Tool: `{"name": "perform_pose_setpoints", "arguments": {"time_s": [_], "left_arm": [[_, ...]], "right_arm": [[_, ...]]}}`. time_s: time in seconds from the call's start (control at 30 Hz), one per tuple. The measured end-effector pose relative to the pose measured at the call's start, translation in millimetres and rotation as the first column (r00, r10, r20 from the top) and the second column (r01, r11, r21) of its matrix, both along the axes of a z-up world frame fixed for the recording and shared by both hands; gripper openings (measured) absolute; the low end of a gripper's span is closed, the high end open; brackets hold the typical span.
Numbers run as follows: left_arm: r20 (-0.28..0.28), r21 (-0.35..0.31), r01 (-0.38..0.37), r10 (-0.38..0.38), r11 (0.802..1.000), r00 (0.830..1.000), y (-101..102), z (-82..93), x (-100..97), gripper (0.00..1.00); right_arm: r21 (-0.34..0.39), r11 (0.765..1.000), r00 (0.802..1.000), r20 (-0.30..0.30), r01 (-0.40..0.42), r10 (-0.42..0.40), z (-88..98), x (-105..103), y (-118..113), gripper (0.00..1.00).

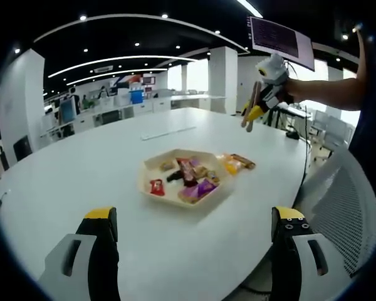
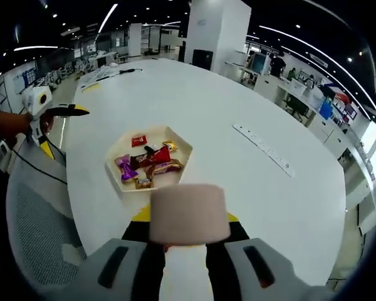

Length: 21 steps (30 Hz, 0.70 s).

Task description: Place the target food into the container with the food tongs after gripping and lifting it, then release it inside without dropping or visibly crushing the food.

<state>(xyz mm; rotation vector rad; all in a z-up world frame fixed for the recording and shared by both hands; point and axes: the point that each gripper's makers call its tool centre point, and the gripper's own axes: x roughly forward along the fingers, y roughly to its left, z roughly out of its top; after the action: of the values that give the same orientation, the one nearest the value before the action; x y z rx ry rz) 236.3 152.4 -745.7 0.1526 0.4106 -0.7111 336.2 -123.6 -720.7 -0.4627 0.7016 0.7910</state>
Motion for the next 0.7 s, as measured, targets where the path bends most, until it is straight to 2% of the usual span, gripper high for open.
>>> {"name": "perform_pose_setpoints", "arguments": {"time_s": [0.23,0.4,0.7], "left_arm": [[-0.002,0.004,0.003,-0.003,1.000,1.000,0,-0.4,-0.3,0.99],[-0.002,0.000,0.000,0.000,1.000,1.000,0,-0.3,0.3,0.99],[-0.004,0.003,0.004,-0.004,1.000,1.000,0,-0.9,-0.3,0.99]], "right_arm": [[0.011,0.998,0.998,-0.025,0.054,-0.054,-21.9,5,-4,0.23],[0.065,0.991,0.991,-0.068,0.118,-0.114,-32.3,7,-1,0.23],[0.059,0.982,0.980,-0.104,0.178,-0.172,-51.2,10,-1,0.23]]}}
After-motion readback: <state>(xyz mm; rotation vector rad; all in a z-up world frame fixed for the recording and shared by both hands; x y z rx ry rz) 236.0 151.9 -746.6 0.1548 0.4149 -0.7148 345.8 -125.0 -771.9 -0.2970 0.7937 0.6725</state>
